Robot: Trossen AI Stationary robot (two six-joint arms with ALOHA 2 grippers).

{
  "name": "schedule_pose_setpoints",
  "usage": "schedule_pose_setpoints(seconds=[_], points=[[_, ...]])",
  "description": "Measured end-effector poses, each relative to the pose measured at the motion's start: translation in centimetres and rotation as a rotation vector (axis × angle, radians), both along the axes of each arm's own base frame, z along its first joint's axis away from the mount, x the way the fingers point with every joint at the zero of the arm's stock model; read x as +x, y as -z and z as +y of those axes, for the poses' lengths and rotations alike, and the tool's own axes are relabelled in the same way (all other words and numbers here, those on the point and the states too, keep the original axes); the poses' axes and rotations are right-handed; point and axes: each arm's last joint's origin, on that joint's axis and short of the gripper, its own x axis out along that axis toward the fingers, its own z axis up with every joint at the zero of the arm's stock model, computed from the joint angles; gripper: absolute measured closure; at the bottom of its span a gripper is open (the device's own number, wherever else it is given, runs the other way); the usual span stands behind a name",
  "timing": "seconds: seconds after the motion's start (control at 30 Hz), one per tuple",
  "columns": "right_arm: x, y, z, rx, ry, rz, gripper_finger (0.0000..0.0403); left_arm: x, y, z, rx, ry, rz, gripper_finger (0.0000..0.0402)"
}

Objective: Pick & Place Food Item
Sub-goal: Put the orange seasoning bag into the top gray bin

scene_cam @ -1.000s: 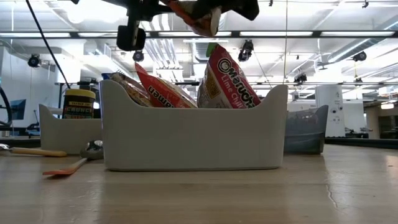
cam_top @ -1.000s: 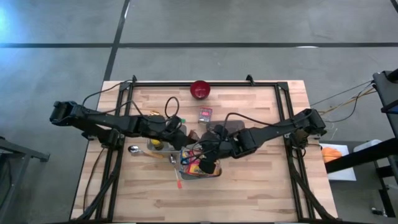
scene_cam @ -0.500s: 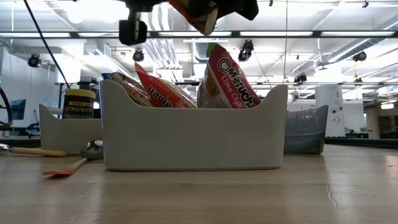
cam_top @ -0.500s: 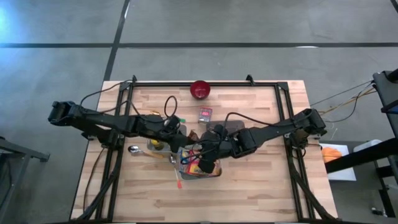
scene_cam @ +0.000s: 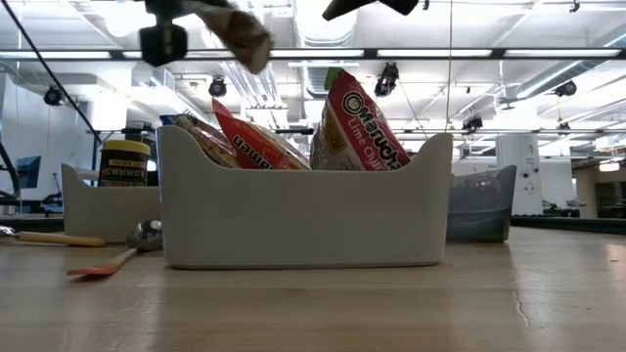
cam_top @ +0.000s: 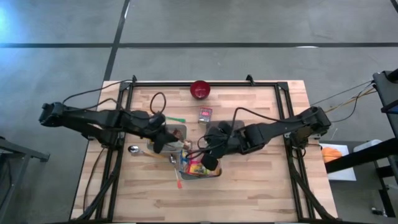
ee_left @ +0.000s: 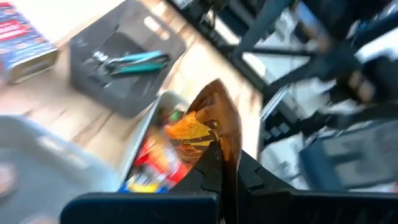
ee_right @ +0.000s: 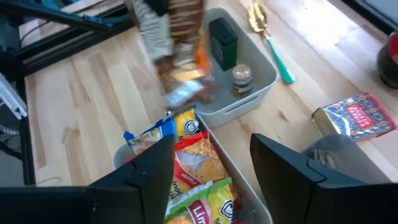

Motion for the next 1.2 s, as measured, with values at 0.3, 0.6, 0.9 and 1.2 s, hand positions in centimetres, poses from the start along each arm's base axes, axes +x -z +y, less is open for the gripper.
schedule_pose_setpoints(seconds=[0.3,0.6,0.9,1.2], points=[[-0.1,-0.5,-0.1,0.006,0.009,-0.014,0.0195,-3.5,0.6,0.4,0.180,0.093,0.176,0.0401],[-1.2,0.4,-0.6,-0.017,0.109,0.098,0.0195,-4.7,1.7,0.8,0.378,0.138,0.333,0.0401],[-2.3,1.0,-0.6,0.006,0.192,0.192,0.0195,-5.0,1.8,-0.7,0.544,0.237,0.322,0.0401],[-2.3,1.0,-0.6,0.002,0.187,0.196,0.0195,-4.6,3.1,-3.1,0.711,0.414,0.381,0.0401]])
